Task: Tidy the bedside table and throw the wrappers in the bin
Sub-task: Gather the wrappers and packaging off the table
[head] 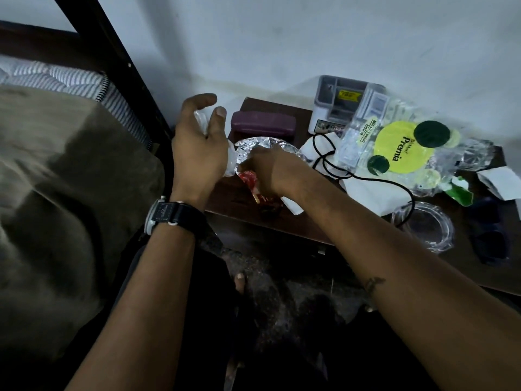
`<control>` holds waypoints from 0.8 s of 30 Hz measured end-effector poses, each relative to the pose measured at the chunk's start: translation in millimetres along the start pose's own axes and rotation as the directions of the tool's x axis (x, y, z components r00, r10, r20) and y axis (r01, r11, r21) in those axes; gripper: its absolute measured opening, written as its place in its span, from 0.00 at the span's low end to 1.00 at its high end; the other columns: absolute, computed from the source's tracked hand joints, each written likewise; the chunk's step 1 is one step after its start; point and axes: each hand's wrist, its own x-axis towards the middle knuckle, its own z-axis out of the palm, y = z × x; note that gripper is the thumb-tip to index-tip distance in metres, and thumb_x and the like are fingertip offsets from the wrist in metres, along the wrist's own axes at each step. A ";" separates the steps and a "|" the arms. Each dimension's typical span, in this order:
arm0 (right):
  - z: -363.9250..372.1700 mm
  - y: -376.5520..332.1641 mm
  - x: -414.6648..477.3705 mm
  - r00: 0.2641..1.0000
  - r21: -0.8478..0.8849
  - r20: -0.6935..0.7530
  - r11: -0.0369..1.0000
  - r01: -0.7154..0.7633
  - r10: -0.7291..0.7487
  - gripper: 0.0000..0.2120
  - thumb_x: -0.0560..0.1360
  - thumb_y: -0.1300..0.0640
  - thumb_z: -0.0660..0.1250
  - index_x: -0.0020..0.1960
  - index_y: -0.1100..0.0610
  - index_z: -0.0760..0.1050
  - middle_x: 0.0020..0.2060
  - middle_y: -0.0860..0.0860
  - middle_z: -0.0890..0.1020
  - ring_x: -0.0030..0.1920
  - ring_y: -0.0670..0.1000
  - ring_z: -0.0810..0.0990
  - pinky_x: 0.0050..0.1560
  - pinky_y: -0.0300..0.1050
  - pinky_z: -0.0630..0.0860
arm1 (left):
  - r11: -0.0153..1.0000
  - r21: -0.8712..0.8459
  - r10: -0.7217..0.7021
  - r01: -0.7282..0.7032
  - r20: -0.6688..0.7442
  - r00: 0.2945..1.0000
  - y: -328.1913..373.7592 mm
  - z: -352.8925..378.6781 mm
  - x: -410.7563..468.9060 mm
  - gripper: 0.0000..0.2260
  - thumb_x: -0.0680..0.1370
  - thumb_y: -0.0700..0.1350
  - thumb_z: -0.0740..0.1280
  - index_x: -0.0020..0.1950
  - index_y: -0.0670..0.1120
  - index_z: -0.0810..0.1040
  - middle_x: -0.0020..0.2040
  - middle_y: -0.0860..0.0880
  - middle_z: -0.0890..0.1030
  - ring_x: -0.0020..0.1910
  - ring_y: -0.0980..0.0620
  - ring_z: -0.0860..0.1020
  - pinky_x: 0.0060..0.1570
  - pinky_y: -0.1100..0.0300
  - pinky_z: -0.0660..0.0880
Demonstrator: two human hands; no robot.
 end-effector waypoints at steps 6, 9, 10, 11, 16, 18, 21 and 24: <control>-17.4 4.8 -7.8 1.000 0.094 -0.029 0.996 -0.001 0.004 0.13 0.73 0.67 0.72 0.48 0.49 0.82 0.47 0.49 0.84 0.55 0.55 0.85 0.46 0.41 0.78 | 1.000 -0.024 0.016 -0.016 0.023 1.000 -0.2 5.2 -0.7 0.12 0.85 0.48 0.64 0.67 0.47 0.76 0.47 0.61 0.77 0.42 0.77 0.76 0.45 0.78 0.71; -8.5 18.9 -12.2 0.946 0.278 -0.320 0.960 0.036 0.057 0.17 0.74 0.67 0.69 0.58 0.51 0.83 0.54 0.54 0.84 0.53 0.57 0.84 0.48 0.47 0.78 | 1.000 -0.016 0.017 -0.017 0.037 0.999 2.5 7.6 -3.0 0.10 0.84 0.49 0.65 0.65 0.50 0.76 0.45 0.58 0.79 0.40 0.72 0.78 0.46 0.71 0.75; -11.0 25.0 -15.5 0.925 0.296 -0.373 0.954 0.049 0.069 0.18 0.74 0.68 0.68 0.60 0.52 0.83 0.56 0.54 0.84 0.54 0.56 0.84 0.49 0.48 0.79 | 1.000 -0.015 0.021 -0.021 0.039 0.999 3.7 8.2 -3.9 0.10 0.84 0.50 0.65 0.65 0.50 0.76 0.44 0.57 0.80 0.40 0.70 0.79 0.46 0.69 0.76; -14.5 31.9 -20.7 0.905 0.313 -0.418 0.947 0.066 0.075 0.20 0.73 0.69 0.68 0.61 0.53 0.83 0.57 0.54 0.83 0.54 0.56 0.83 0.50 0.49 0.80 | 1.000 -0.020 0.023 -0.023 0.042 0.999 4.6 9.2 -4.4 0.10 0.84 0.50 0.65 0.65 0.51 0.76 0.45 0.56 0.81 0.41 0.67 0.80 0.46 0.67 0.77; -38.8 54.1 -57.2 0.757 0.556 -0.613 0.804 0.212 0.225 0.16 0.74 0.69 0.66 0.52 0.50 0.83 0.49 0.43 0.83 0.52 0.42 0.81 0.53 0.32 0.75 | 0.998 -0.070 0.008 -0.003 0.072 0.997 10.3 20.2 -7.7 0.09 0.84 0.49 0.65 0.64 0.49 0.77 0.45 0.59 0.78 0.41 0.73 0.78 0.44 0.76 0.73; -46.7 55.9 -72.9 0.673 0.703 -0.638 0.641 0.310 0.374 0.19 0.73 0.71 0.66 0.48 0.46 0.77 0.47 0.42 0.83 0.51 0.42 0.83 0.52 0.36 0.76 | 0.993 -0.113 -0.003 0.014 0.091 0.996 15.6 26.4 -11.0 0.08 0.85 0.48 0.65 0.63 0.49 0.77 0.46 0.60 0.78 0.41 0.74 0.77 0.45 0.76 0.72; -51.8 53.4 -95.6 0.688 0.840 -0.519 0.152 0.521 0.507 0.26 0.72 0.76 0.69 0.56 0.47 0.74 0.53 0.52 0.84 0.55 0.55 0.86 0.50 0.52 0.83 | 0.974 -0.213 -0.051 0.083 0.151 0.987 21.2 38.1 -14.6 0.07 0.85 0.49 0.64 0.61 0.50 0.77 0.50 0.58 0.82 0.50 0.65 0.81 0.57 0.63 0.78; -36.6 45.3 -103.1 0.743 0.815 -0.378 -0.181 0.550 0.552 0.32 0.71 0.79 0.68 0.66 0.51 0.75 0.59 0.55 0.84 0.58 0.59 0.85 0.55 0.63 0.83 | 0.921 -0.339 -0.096 0.190 0.275 0.957 34.7 52.7 -23.2 0.14 0.84 0.58 0.62 0.61 0.51 0.79 0.54 0.54 0.86 0.59 0.53 0.84 0.66 0.46 0.78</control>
